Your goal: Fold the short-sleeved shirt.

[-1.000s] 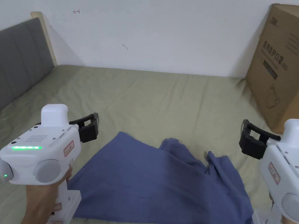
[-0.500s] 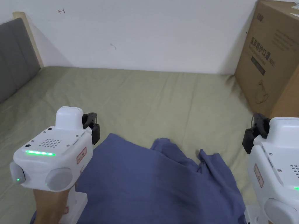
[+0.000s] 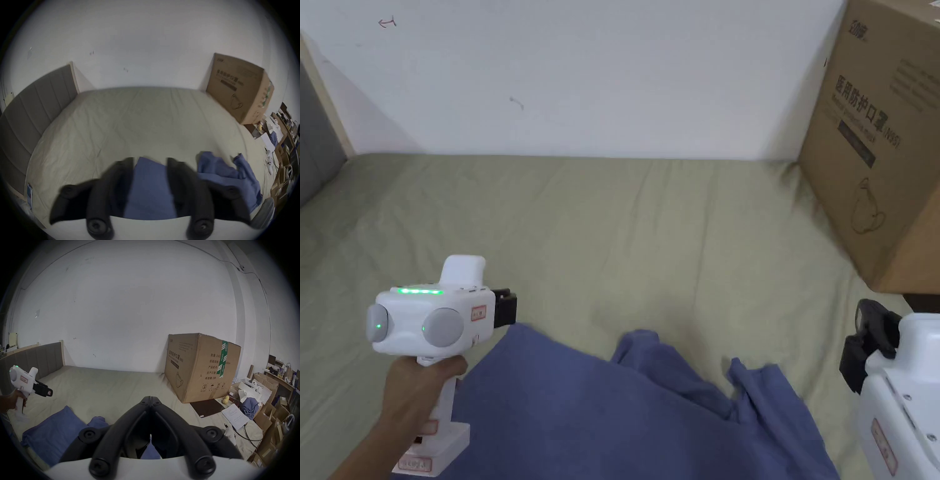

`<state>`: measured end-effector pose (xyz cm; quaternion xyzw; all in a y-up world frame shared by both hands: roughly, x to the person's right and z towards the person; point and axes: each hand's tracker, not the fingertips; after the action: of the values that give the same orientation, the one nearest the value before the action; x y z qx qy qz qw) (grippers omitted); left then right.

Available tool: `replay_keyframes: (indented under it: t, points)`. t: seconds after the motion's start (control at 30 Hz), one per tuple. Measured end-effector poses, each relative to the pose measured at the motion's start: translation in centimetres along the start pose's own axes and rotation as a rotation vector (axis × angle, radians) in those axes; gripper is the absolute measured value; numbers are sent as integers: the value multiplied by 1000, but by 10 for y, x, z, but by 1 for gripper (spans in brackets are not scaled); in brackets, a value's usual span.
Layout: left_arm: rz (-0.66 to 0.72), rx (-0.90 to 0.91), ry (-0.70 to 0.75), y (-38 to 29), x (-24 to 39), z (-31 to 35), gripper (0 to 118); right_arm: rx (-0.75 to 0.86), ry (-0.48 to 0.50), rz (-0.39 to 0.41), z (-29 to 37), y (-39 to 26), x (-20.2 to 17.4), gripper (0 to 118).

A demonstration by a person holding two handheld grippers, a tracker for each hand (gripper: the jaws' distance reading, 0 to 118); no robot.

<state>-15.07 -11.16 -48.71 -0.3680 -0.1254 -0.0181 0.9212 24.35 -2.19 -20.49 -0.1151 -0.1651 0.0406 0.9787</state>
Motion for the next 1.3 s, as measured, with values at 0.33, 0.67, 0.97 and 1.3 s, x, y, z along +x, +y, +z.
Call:
replay_keyframes:
  t: [0.33, 0.67, 0.97, 1.3]
  points:
    - [-4, -303, 55, -10, -20, -145, 90, -103, -57, -1, -60, -33, 3, 0]
    - [-84, -308, -10, -19, 0, -154, 3, -213, -74, -30, -77, -61, 15, 0]
    - [-29, -113, -76, -8, 11, -57, 3, -510, -54, -113, -93, -119, 33, 101]
    - [-43, -56, -73, -4, 17, 17, 3, -839, -4, -205, -105, -208, 40, 87]
